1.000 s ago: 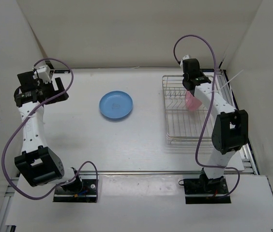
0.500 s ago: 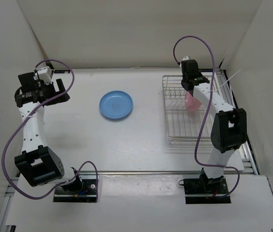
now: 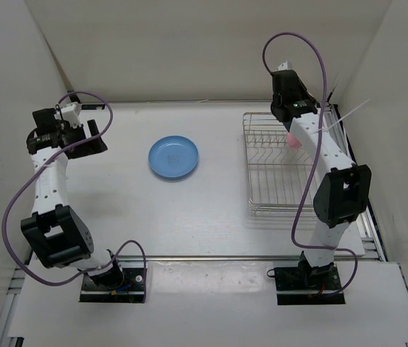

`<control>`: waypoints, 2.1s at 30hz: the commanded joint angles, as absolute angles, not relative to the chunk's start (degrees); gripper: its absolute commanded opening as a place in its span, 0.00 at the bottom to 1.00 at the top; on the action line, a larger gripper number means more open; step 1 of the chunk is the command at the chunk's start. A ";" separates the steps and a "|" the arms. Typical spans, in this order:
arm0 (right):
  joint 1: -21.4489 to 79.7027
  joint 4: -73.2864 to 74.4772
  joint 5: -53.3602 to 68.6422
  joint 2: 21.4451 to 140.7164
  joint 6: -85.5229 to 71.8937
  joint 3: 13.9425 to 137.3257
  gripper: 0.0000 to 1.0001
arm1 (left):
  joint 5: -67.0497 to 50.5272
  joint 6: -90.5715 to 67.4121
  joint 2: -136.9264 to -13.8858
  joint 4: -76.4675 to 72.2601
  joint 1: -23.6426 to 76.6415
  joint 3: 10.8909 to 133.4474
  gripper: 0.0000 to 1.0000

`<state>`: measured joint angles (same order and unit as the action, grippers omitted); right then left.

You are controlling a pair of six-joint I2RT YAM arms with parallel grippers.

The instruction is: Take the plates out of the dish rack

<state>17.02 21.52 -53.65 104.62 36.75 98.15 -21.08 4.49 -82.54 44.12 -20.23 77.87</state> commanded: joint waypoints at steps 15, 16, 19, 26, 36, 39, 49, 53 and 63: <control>20.21 32.26 -18.76 84.56 18.73 98.45 0.00 | -35.06 8.79 -94.65 47.72 4.64 90.96 1.00; 20.82 32.26 -15.24 82.55 18.72 95.13 0.00 | -35.07 9.31 -94.66 47.72 6.40 90.97 1.00; 20.83 30.34 -3.27 77.90 18.11 87.15 0.00 | -35.60 9.32 -95.36 46.76 12.29 93.42 1.00; 21.53 28.21 4.04 75.50 16.18 82.27 0.00 | -38.23 4.94 -98.26 45.80 21.25 100.63 1.00; 21.53 28.21 6.67 74.97 15.12 82.79 0.00 | -36.12 1.59 -103.10 45.18 27.77 102.92 0.96; 21.53 28.21 7.21 74.97 14.59 82.79 0.00 | -36.12 1.58 -104.15 43.86 29.52 102.39 0.93; 21.53 29.27 7.82 73.92 15.12 82.18 0.00 | -34.80 0.88 -105.21 43.07 30.76 105.21 0.60; 21.53 29.27 7.82 73.39 15.12 81.56 0.00 | -34.19 0.35 -105.21 43.07 30.76 105.73 0.33; 21.53 29.27 8.44 73.39 15.64 79.89 0.32 | -27.61 -4.04 -103.11 39.83 30.76 101.79 0.11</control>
<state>21.52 31.53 7.35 74.70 15.29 80.31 -30.09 -2.76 -106.39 42.11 30.48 103.61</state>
